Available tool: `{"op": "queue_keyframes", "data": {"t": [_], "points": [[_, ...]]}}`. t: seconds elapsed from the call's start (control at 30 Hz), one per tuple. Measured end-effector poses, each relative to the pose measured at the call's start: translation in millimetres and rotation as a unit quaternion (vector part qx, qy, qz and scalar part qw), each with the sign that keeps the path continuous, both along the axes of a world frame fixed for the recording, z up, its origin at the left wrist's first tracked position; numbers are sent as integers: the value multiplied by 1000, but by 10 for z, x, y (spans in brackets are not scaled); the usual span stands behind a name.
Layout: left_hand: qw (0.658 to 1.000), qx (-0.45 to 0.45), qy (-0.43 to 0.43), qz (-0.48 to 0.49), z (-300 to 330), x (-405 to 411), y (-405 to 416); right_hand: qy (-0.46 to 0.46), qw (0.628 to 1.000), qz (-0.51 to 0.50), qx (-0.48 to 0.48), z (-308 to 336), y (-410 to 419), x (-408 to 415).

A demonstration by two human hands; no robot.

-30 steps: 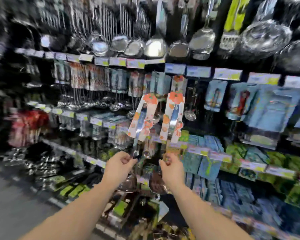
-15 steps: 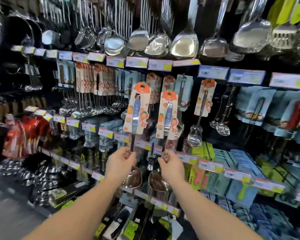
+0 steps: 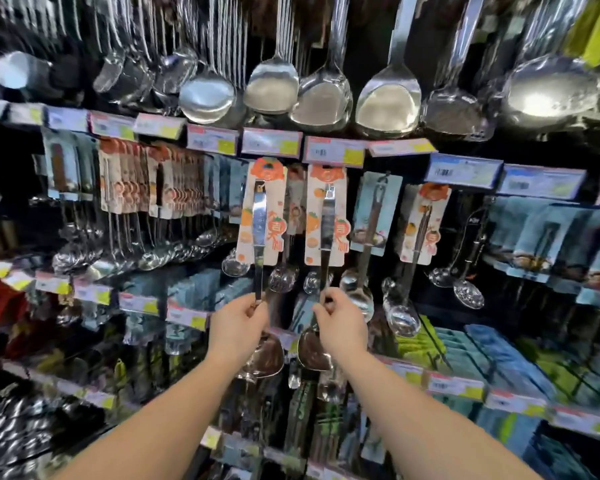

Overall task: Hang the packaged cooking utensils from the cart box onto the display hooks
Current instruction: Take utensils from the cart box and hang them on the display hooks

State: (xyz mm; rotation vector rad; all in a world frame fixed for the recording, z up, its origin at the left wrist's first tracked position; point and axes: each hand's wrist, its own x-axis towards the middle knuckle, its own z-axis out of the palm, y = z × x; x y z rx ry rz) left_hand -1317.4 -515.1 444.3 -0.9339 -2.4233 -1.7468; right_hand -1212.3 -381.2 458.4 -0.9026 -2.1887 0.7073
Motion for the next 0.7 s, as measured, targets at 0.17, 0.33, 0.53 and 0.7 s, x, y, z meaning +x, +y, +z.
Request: {"op": "queue_keyframes", "data": {"t": [0.17,0.33,0.53,0.7], "points": [[999,20,0,-51,19,-207,121,30,999,-20,0,-18,39,-200],[996,16,-2,-88,-25,-360,136,39,998,-45,-37,-28,35,-379],[995,16,-6,-94,-127,-539,186,38,994,-95,-39,160,23,-511],[993,16,-14,-115,-219,-512,346,49,995,4,-88,130,-124,-645]]}}
